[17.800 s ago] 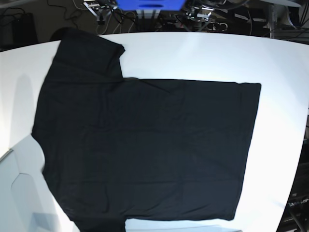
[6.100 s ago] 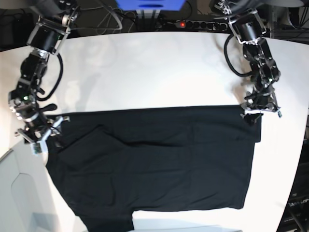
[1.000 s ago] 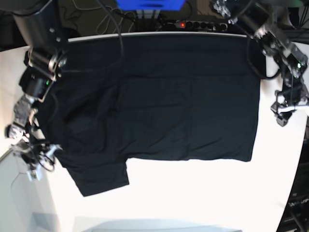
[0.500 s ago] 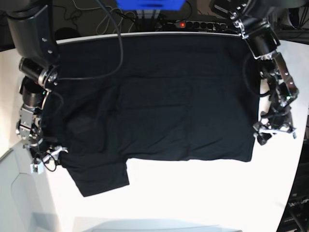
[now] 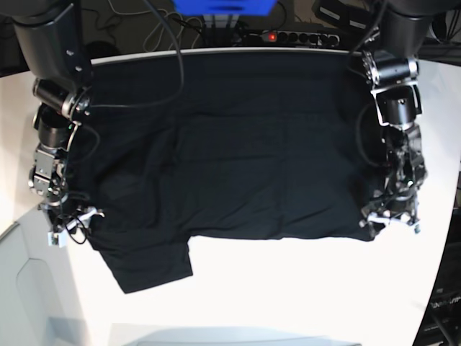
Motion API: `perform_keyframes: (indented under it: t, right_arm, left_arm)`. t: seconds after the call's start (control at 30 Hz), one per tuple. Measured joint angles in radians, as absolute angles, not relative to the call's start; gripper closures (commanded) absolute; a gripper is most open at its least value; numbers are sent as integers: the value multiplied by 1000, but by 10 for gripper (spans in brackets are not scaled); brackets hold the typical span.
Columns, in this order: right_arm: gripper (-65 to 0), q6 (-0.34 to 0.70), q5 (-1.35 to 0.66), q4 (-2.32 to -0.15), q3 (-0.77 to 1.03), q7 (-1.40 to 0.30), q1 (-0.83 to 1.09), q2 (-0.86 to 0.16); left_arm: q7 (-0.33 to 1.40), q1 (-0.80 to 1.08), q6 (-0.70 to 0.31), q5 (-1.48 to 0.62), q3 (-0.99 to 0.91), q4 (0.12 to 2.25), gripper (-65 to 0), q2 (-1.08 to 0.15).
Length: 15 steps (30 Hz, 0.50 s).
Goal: Fold the T-shirt properly
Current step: 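Grasp the hem corners of the shirt with both grippers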
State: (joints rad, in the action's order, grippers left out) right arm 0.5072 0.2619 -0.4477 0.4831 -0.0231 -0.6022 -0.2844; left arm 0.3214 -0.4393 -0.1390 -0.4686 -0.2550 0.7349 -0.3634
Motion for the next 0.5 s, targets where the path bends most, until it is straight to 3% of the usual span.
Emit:
perform_keyframes:
  t: [0.23,0.5]
  right_arm:
    - [-11,504,253,-452,483,2,-582,-276]
    - [0,501,250,-454,402,6,-582,-280]
  left_arm:
    - [171,-529,-147,-467,-34,553,-415,-354]
    - [127,-588,-147,-468,-17,443,-414,-357]
